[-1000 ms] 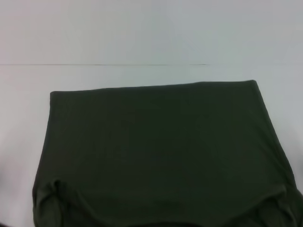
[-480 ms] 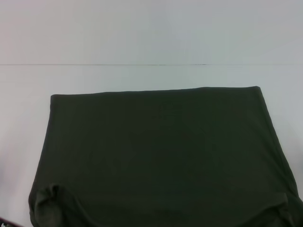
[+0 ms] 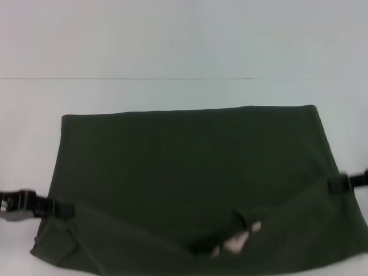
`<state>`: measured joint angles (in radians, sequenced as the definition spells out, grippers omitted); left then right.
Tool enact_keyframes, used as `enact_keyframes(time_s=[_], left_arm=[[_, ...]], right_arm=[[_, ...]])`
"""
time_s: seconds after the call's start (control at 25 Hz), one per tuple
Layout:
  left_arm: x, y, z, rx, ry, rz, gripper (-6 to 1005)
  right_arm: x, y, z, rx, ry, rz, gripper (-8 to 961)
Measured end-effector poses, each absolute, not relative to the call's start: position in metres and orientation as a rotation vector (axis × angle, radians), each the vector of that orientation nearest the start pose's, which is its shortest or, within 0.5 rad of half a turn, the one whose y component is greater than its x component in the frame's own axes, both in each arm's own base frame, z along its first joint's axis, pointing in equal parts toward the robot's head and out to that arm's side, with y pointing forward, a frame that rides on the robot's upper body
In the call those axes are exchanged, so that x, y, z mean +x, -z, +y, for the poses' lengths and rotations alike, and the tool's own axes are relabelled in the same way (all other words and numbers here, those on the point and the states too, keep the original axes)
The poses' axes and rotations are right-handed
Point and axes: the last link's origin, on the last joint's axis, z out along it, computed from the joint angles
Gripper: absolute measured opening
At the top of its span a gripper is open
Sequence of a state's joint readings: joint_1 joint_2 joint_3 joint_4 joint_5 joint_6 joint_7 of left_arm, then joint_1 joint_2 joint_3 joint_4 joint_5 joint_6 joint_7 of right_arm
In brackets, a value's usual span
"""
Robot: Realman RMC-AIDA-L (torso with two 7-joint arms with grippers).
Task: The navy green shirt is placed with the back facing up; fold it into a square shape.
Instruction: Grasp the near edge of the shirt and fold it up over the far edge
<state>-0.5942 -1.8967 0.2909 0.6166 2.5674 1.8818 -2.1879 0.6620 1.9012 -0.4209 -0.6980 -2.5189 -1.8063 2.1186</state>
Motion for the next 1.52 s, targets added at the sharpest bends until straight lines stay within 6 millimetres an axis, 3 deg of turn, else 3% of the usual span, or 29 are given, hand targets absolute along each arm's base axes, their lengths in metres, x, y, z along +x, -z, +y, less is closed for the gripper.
enact_keyframes(time_s=[0.16,0.36,0.64,0.88,1.04,1.52], left_arm=[[-0.323,-0.078,0.316,-2.259,0.552,-1.936,42],[-0.332,-0.074,0.331,-2.060,0.743,-1.891,42],[-0.330,-0.052,0.350,-1.958,0.819,-1.809,42],[-0.330,-0.051,0.364,-1.862,0.879,-1.734,42],[-0.330,-0.048,0.371,-1.825,0.902,-1.692,42],[-0.322,-0.022,0.394,-1.743,0.847,-1.544,44]], right_arm=[[0.293,-0.082,0.350,-2.471,-0.435,1.570,52],[0.301,-0.065,0.366,-2.332,-0.555,1.515,52],[0.306,-0.046,0.385,-2.147,-0.627,1.478,52],[0.304,-0.048,0.395,-2.048,-0.719,1.446,53],[0.306,-0.044,0.402,-1.975,-0.724,1.447,53],[0.301,-0.008,0.418,-1.920,-0.605,1.383,52]])
